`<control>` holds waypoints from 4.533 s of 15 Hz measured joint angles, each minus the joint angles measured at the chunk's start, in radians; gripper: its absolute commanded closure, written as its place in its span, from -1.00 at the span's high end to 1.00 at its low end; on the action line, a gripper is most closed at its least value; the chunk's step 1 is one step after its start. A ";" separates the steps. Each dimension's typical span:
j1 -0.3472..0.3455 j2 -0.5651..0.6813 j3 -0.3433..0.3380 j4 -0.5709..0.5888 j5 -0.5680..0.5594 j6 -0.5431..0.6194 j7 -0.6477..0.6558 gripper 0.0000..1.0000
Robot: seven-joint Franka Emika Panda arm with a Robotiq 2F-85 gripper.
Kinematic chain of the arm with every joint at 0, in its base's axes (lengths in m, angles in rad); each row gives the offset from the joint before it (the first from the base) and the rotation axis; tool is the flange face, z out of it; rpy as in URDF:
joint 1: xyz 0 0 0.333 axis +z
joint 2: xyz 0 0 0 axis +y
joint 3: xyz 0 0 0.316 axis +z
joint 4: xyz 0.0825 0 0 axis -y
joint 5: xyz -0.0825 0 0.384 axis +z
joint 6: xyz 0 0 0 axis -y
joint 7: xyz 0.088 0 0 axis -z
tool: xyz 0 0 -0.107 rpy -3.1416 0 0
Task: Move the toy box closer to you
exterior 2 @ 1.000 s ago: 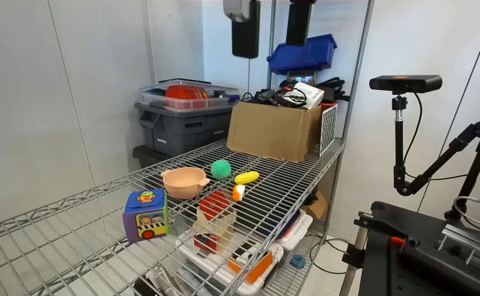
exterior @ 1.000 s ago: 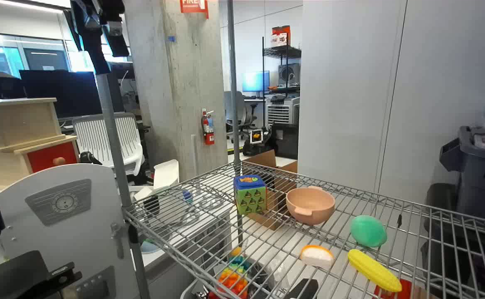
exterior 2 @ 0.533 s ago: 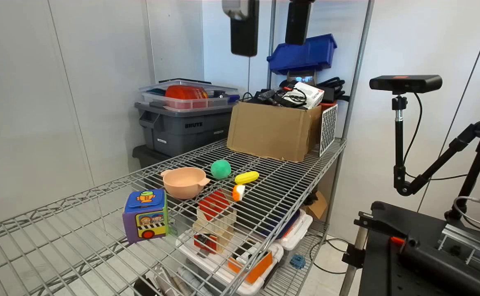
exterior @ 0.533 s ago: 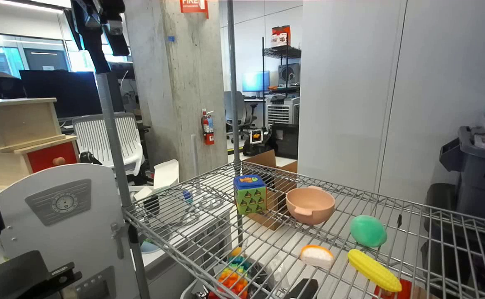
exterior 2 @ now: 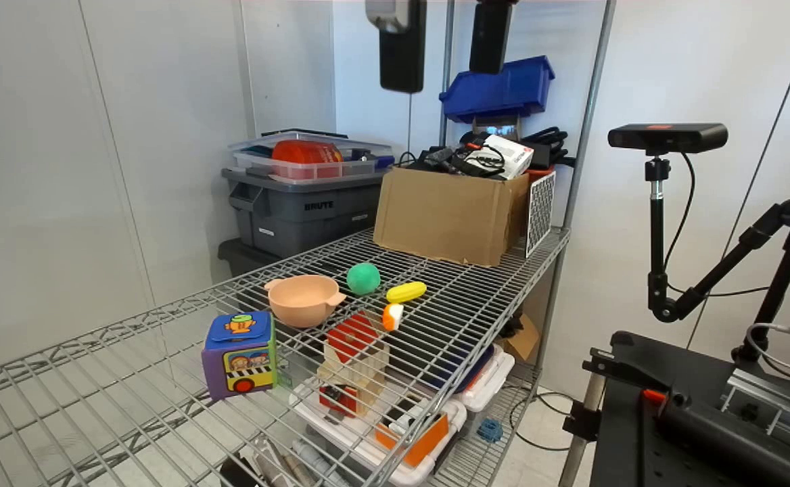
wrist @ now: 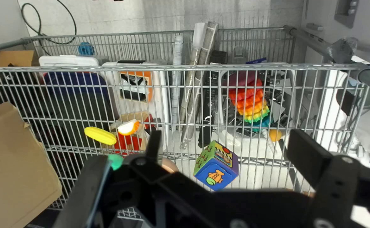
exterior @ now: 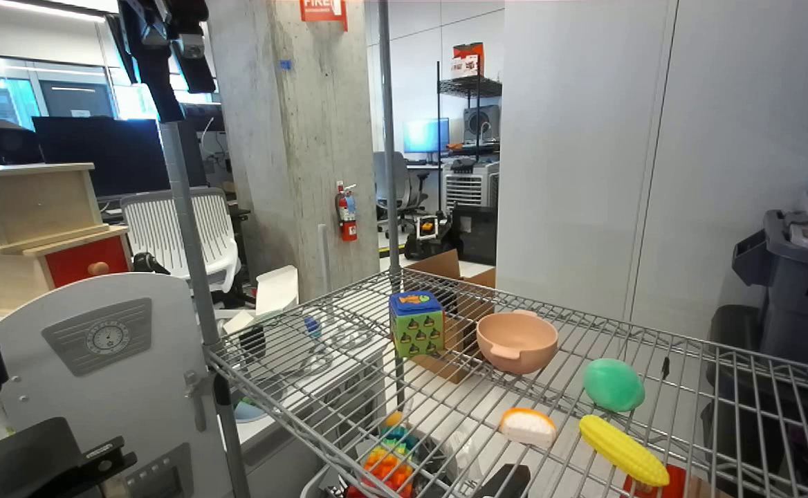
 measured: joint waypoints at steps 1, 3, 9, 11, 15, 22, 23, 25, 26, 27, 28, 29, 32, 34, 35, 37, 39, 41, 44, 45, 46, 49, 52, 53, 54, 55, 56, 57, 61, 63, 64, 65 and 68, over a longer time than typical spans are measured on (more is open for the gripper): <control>0.000 0.000 0.000 0.000 0.000 0.000 0.000 1.00; 0.000 0.000 0.000 0.000 0.000 0.000 0.000 1.00; 0.016 0.010 -0.029 -0.003 0.008 0.008 0.001 1.00; 0.017 0.039 -0.061 -0.002 0.036 0.058 0.002 1.00; 0.016 0.156 -0.141 0.003 0.129 0.233 0.003 1.00; 0.020 0.516 -0.240 0.122 0.245 0.594 0.060 1.00; 0.025 0.569 -0.250 0.155 0.260 0.636 0.071 1.00; 0.040 0.665 -0.271 0.232 0.285 0.686 0.085 1.00; 0.053 0.712 -0.287 0.278 0.287 0.691 0.097 1.00; 0.068 0.759 -0.304 0.326 0.287 0.691 0.110 1.00; 0.086 0.806 -0.322 0.376 0.287 0.687 0.124 1.00; 0.105 0.854 -0.341 0.427 0.287 0.682 0.141 1.00; 0.175 0.980 -0.390 0.554 0.286 0.681 0.194 1.00; 0.224 1.054 -0.416 0.627 0.285 0.664 0.229 1.00; 0.247 1.092 -0.427 0.668 0.284 0.648 0.245 1.00; 0.283 1.167 -0.447 0.755 0.283 0.609 0.277 1.00; 0.302 1.235 -0.464 0.848 0.281 0.563 0.303 0.75; 0.306 1.292 -0.478 0.941 0.279 0.508 0.324 0.31; 0.303 1.349 -0.499 1.055 0.274 0.439 0.349 -0.16; 0.301 1.362 -0.504 1.084 0.270 0.423 0.355 -0.29; 0.301 1.371 -0.510 1.105 0.263 0.414 0.362 -0.46; 0.301 1.388 -0.520 1.140 0.232 0.406 0.388 -0.90; 0.302 1.390 -0.521 1.148 0.204 0.380 0.399 -1.00; 0.303 1.389 -0.521 1.148 0.196 0.368 0.400 -0.94; 0.306 1.388 -0.521 1.148 0.187 0.361 0.400 -0.47; 0.311 1.385 -0.521 1.144 0.175 0.360 0.405 -0.44; 0.318 1.376 -0.524 1.133 0.160 0.365 0.415 -0.40; 0.327 1.364 -0.529 1.117 0.147 0.372 0.428 -0.30; 0.374 1.263 -0.558 0.991 0.105 0.438 0.480 0.29; 0.395 1.202 -0.578 0.918 0.092 0.491 0.513 0.58; 0.403 1.177 -0.591 0.893 0.084 0.515 0.534 0.72; 0.408 1.162 -0.605 0.883 0.080 0.529 0.555 0.88; 0.396 1.170 -0.650 0.931 0.080 0.530 0.616 1.00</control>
